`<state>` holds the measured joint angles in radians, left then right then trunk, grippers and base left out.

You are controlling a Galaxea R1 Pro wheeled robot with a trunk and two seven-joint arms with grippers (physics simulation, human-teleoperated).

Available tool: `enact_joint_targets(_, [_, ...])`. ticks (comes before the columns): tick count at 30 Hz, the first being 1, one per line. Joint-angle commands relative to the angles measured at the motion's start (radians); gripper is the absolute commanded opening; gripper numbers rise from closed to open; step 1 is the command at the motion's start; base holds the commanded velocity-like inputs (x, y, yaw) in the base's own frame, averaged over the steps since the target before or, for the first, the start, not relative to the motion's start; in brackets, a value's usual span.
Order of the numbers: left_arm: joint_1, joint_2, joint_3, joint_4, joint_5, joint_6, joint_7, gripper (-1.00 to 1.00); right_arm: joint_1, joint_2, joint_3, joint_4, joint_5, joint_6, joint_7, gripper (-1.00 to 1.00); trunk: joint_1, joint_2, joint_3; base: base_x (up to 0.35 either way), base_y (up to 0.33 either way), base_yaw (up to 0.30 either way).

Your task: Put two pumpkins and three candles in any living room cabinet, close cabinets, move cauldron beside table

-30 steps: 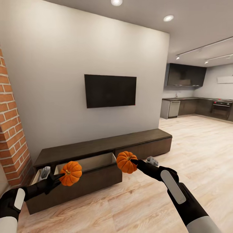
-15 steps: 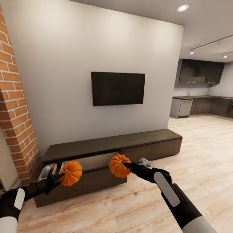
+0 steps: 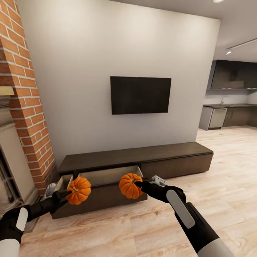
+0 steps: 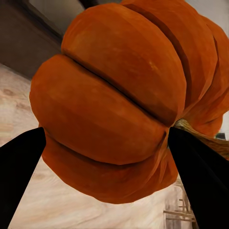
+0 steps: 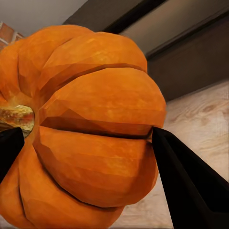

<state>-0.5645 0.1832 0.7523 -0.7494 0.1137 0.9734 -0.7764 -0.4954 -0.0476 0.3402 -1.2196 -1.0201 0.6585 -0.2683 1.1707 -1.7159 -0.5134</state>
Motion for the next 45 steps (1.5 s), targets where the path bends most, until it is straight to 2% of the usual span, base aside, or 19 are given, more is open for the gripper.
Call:
enact_joint_targets(1, [0.000, 0.000, -0.010, -0.001, 0.000, -0.001, 0.004, -1.00, 0.000, 0.001, 0.000, 0.000, 0.003, 0.001, 0.002, -1.00, 0.000, 0.000, -0.001, 0.000, 0.000, 0.177])
enact_joint_targets(3, [-0.001, 0.000, -0.041, -0.008, 0.000, 0.000, 0.007, -1.00, 0.000, 0.003, 0.000, -0.001, 0.009, 0.003, 0.001, -1.00, 0.000, 0.000, -0.004, 0.000, 0.000, 0.177])
enact_joint_targets(5, [-0.001, 0.000, -0.091, -0.032, 0.000, 0.003, 0.009, -1.00, 0.000, 0.007, 0.001, -0.002, 0.018, 0.003, 0.000, -1.00, 0.000, 0.000, -0.007, 0.000, 0.000, 0.177])
enact_joint_targets(8, [-0.001, -0.003, -0.251, -0.154, -0.002, 0.015, 0.014, -1.00, -0.001, 0.014, 0.001, -0.003, 0.084, 0.004, 0.000, -1.00, 0.000, 0.000, -0.011, 0.000, 0.000, 0.177])
enact_joint_targets(9, [-0.002, -0.006, -0.282, -0.169, -0.003, 0.016, 0.020, -1.00, -0.001, 0.014, 0.000, -0.004, 0.106, 0.004, 0.000, -1.00, 0.000, 0.000, -0.013, 0.000, 0.000, 0.177])
enact_joint_targets(10, [-0.002, -0.016, -0.325, -0.186, -0.004, 0.016, 0.051, -1.00, -0.001, 0.015, 0.000, -0.011, 0.136, 0.004, 0.000, -1.00, 0.000, 0.000, -0.014, 0.000, 0.000, 0.177])
enact_joint_targets(11, [-0.002, -0.026, -0.347, -0.202, -0.004, 0.015, 0.087, -1.00, -0.002, 0.015, 0.000, -0.022, 0.151, 0.003, 0.000, -1.00, 0.000, 0.000, -0.016, 0.000, 0.000, 0.177])
enact_joint_targets(13, [-0.003, -0.059, -0.374, -0.258, -0.004, 0.013, 0.195, -1.00, 0.000, 0.014, 0.001, -0.054, 0.171, 0.003, 0.000, -1.00, 0.000, 0.000, -0.018, 0.000, 0.000, 0.177])
enact_joint_targets(16, [-0.004, -0.141, -0.392, -0.364, -0.003, 0.011, 0.402, -1.00, 0.002, 0.009, 0.003, -0.093, 0.182, 0.002, 0.000, -1.00, 0.000, 0.000, -0.023, 0.000, 0.000, 0.177])
enact_joint_targets(17, [-0.004, -0.155, -0.397, -0.377, -0.003, 0.010, 0.437, -1.00, 0.002, 0.008, 0.003, -0.096, 0.183, 0.001, 0.000, -1.00, 0.000, 0.000, -0.024, 0.000, 0.000, 0.177])
enact_joint_targets(18, [-0.004, -0.183, -0.417, -0.399, -0.004, 0.008, 0.510, -1.00, 0.002, 0.005, 0.001, -0.103, 0.184, -0.003, 0.001, -1.00, 0.000, 0.000, -0.026, 0.000, 0.000, 0.177])
enact_joint_targets(19, [-0.004, -0.216, -0.472, -0.419, -0.004, 0.001, 0.619, -1.00, 0.002, 0.002, -0.001, -0.115, 0.185, -0.006, 0.002, -1.00, 0.000, 0.000, -0.027, 0.000, 0.000, 0.177])
enact_joint_targets(20, [-0.004, -0.229, -0.518, -0.427, -0.004, -0.010, 0.690, -1.00, 0.002, 0.000, -0.002, -0.123, 0.185, -0.007, 0.002, -1.00, 0.000, 0.000, -0.028, 0.000, 0.000, 0.177])
enact_joint_targets(22, [-0.003, -0.244, -0.600, -0.437, -0.004, -0.044, 0.812, -1.00, 0.002, 0.000, 0.000, -0.131, 0.186, -0.009, 0.002, -1.00, 0.000, 0.000, -0.031, 0.000, 0.000, 0.177])
enact_joint_targets(24, [0.000, -0.251, -0.645, -0.441, 0.000, -0.071, 0.894, -1.00, 0.002, 0.003, 0.003, -0.134, 0.189, -0.009, 0.001, -1.00, 0.000, 0.000, -0.034, 0.000, 0.000, 0.177])
enact_joint_targets(27, [0.009, -0.255, -0.671, -0.443, 0.004, -0.092, 0.941, -1.00, 0.002, 0.009, 0.004, -0.135, 0.209, -0.010, 0.002, -1.00, 0.000, 0.000, -0.038, 0.000, 0.000, 0.152])
enact_joint_targets(34, [0.011, -0.288, -0.681, -0.445, 0.005, -0.098, 0.955, -1.00, 0.002, 0.011, -0.001, -0.129, 0.236, -0.010, 0.002, -1.00, 0.000, 0.000, -0.040, 0.000, 0.000, 0.034])
enact_joint_targets(45, [0.011, -0.295, -0.684, -0.446, 0.005, -0.095, 0.951, -1.00, 0.002, 0.010, -0.003, -0.126, 0.239, -0.011, 0.000, -1.00, -0.042, 0.077, -0.005, 0.000, 0.000, 0.001])
